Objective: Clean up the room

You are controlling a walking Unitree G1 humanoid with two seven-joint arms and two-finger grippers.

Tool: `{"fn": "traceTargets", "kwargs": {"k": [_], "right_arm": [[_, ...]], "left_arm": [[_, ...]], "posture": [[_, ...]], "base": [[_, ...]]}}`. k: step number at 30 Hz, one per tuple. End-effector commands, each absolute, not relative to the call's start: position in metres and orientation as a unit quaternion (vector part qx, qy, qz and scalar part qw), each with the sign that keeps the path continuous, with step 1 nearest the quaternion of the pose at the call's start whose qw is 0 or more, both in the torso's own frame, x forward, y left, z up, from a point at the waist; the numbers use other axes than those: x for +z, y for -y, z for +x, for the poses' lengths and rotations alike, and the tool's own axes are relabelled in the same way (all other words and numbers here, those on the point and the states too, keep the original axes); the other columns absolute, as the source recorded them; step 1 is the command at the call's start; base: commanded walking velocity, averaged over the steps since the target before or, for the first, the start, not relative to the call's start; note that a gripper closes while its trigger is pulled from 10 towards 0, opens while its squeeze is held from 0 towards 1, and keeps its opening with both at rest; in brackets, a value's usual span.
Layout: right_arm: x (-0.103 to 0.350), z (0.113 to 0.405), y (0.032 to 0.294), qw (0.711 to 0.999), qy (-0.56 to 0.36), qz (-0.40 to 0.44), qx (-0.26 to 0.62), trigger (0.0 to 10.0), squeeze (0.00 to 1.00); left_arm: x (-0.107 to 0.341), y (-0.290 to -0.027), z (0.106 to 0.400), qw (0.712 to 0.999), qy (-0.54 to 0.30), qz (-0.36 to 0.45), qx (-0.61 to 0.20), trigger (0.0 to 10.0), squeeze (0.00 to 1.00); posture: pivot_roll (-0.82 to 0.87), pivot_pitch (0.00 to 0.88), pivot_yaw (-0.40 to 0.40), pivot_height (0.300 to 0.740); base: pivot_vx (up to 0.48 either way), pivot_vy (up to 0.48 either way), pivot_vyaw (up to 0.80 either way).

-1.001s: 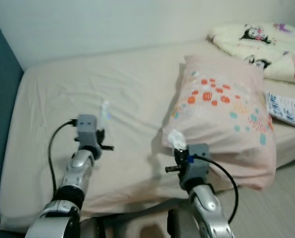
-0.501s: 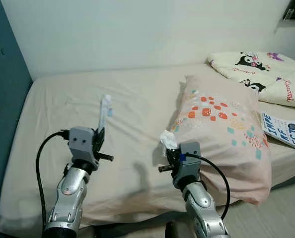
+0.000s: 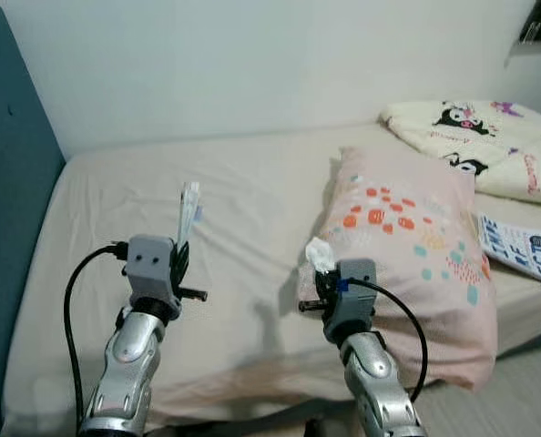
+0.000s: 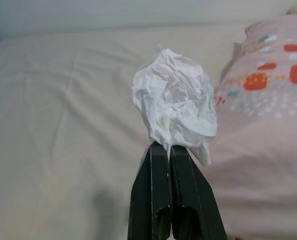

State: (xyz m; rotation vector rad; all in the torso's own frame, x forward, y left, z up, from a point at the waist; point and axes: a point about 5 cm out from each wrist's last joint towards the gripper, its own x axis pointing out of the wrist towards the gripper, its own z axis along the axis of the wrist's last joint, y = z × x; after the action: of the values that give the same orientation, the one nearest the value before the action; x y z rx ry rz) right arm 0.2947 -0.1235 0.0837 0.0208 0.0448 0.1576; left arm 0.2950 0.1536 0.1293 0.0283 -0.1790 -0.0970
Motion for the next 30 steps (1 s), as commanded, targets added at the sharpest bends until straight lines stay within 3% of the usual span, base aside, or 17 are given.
{"fn": "traceTargets", "kwargs": {"k": [1, 2, 5, 11, 22, 30], "right_arm": [[0.082, 0.293, 0.125, 0.997, -0.021, 0.011, 0.075, 10.0, 0.00], [0.082, 0.293, 0.125, 0.997, -0.021, 0.012, 0.074, 10.0, 0.00], [0.081, 0.293, 0.125, 0.997, -0.022, 0.012, 0.073, 10.0, 0.00], [0.080, 0.293, 0.124, 0.997, -0.023, 0.014, 0.075, 10.0, 0.00], [0.080, 0.295, 0.121, 0.996, -0.024, 0.015, 0.080, 10.0, 0.00], [0.077, 0.297, 0.122, 0.996, -0.033, 0.014, 0.079, 10.0, 0.00]], "left_arm": [[0.131, -0.150, 0.294, 0.995, 0.086, 0.004, -0.044, 10.0, 0.00], [0.131, -0.150, 0.294, 0.996, 0.084, -0.002, -0.041, 10.0, 0.06], [0.133, -0.151, 0.293, 0.996, 0.082, -0.005, -0.040, 10.0, 0.09], [0.135, -0.150, 0.293, 0.995, 0.083, -0.005, -0.048, 10.0, 0.03], [0.132, -0.152, 0.291, 0.996, 0.070, -0.007, -0.050, 10.0, 0.02], [0.132, -0.167, 0.295, 0.997, 0.059, -0.049, 0.017, 10.0, 0.00]], "posture": [[0.01, 0.000, -0.058, 0.667], [0.02, 0.000, -0.059, 0.672], [0.02, 0.000, -0.062, 0.682], [0.02, 0.000, -0.065, 0.702], [0.02, 0.000, -0.071, 0.740], [0.02, 0.000, -0.072, 0.740]], "base": [[0.000, 0.000, 0.00], [0.000, 0.000, 0.00], [0.000, 0.000, 0.00], [0.000, 0.000, 0.00], [0.000, 0.000, 0.00], [0.000, 0.000, 0.00]]}}
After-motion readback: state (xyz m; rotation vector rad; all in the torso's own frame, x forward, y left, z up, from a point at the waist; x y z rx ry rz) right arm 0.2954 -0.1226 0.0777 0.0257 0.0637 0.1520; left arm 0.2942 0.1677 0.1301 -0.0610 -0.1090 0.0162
